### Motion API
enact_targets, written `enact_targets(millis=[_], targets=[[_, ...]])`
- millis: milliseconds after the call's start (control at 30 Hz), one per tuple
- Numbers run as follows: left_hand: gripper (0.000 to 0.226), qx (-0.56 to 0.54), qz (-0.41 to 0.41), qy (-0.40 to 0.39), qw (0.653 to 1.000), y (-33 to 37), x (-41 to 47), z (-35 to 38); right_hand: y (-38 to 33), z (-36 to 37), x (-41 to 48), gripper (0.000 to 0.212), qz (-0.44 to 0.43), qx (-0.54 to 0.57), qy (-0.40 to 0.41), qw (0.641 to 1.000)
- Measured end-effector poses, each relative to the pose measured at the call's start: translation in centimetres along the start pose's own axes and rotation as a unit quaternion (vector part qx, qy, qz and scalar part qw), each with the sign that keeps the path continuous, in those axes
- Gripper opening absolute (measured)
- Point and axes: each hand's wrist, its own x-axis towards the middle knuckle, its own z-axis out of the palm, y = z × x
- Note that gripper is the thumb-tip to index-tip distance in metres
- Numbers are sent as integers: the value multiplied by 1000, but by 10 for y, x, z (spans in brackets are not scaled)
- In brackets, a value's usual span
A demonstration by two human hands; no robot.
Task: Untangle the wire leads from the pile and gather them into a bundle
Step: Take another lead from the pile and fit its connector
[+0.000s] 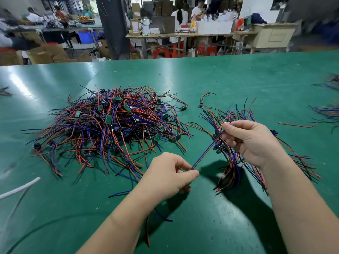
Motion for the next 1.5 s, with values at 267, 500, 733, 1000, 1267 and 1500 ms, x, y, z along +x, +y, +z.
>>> enact_targets(millis=[267,500,733,1000,1267,1500], targets=[[13,40,32,12,999,5,-5,5,-8,-12,1,11,36,33,26,998],[8,-1,28,-46,999,7,-9,12,-5,-11,2,22,8,-36,49,998],[6,-111,-11,-146,983,14,-14,11,3,-9,7,25,-48,-112,69,990],[21,-351,62,-140,924,30,-17,3,15,3,6,14,11,-86,-13,996],[24,-517,119,75,844,35,-12,-1,28,33,-26,42,73,-20,-329,941],[28,-498,144,209,829,30,-8,5,32,44,-31,48,49,165,-293,940]])
